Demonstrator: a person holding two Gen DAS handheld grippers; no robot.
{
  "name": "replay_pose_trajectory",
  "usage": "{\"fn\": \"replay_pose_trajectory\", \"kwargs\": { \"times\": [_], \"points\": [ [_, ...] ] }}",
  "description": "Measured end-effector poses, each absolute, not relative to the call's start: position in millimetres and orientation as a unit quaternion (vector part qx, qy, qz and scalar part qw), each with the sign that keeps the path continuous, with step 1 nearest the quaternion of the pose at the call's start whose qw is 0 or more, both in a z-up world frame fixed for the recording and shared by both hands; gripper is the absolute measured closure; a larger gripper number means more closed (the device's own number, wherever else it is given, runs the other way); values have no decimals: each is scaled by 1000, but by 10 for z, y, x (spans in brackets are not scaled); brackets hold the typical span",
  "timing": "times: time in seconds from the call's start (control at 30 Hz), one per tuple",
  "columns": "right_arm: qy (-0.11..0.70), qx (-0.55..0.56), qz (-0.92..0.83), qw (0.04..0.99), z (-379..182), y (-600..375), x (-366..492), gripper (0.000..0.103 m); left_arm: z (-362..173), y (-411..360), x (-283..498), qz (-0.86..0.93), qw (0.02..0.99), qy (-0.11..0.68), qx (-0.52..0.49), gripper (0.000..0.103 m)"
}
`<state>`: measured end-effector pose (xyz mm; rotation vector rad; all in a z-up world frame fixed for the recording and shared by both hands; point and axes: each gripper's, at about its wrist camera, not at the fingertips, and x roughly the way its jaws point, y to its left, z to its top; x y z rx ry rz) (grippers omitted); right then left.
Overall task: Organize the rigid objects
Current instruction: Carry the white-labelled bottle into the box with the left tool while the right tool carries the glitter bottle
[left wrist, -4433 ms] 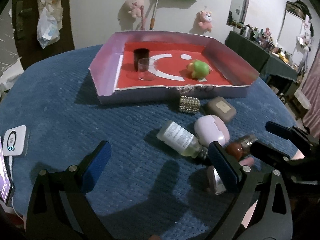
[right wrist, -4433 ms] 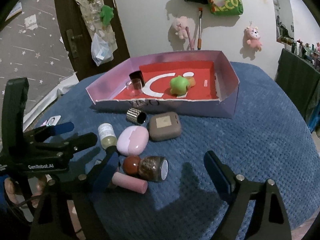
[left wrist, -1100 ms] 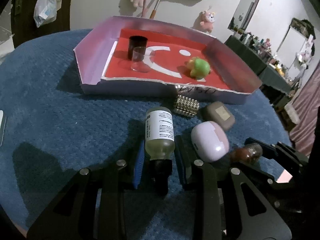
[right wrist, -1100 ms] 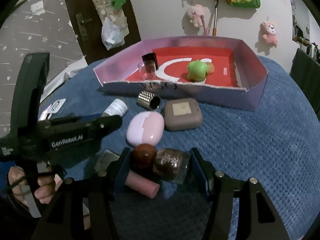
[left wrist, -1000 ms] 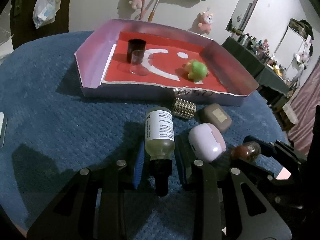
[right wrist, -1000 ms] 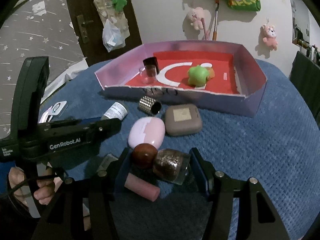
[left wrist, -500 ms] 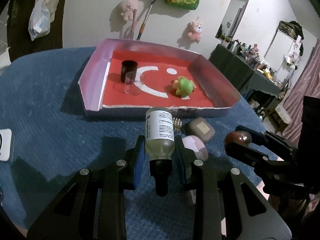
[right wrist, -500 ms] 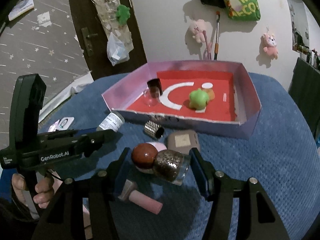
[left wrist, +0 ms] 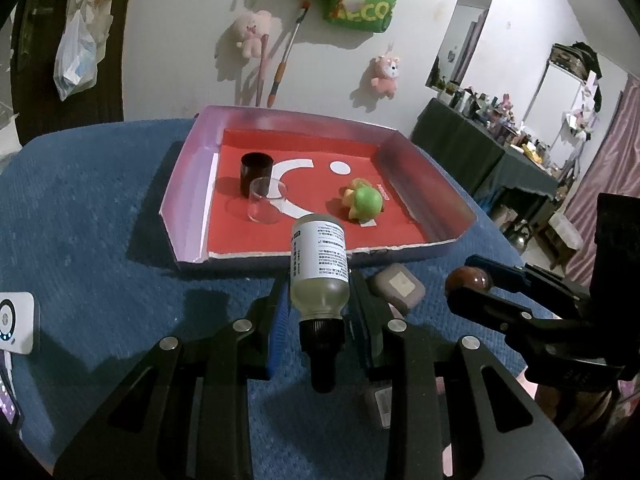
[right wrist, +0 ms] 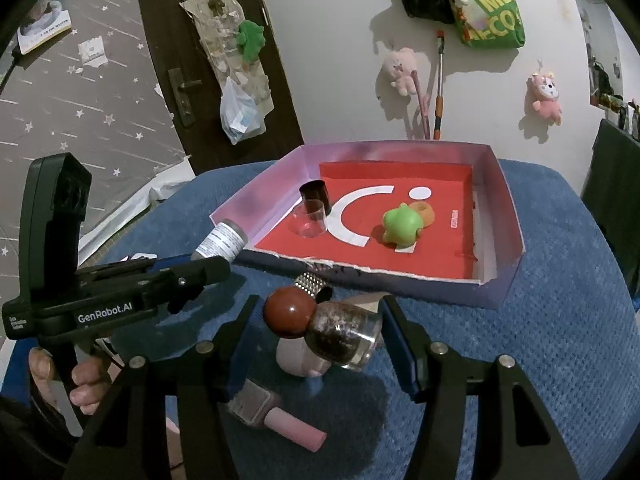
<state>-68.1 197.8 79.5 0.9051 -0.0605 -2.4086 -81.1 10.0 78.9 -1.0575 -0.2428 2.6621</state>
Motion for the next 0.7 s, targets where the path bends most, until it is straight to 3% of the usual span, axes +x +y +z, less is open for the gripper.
{"fn": "replay_pose_trajectory", "kwargs": {
  "times": [0.7],
  "points": [
    [-31,340,-898,279,918,1998,-974,42,866,115,-1074,916,144,-74,-366,76]
  ]
}}
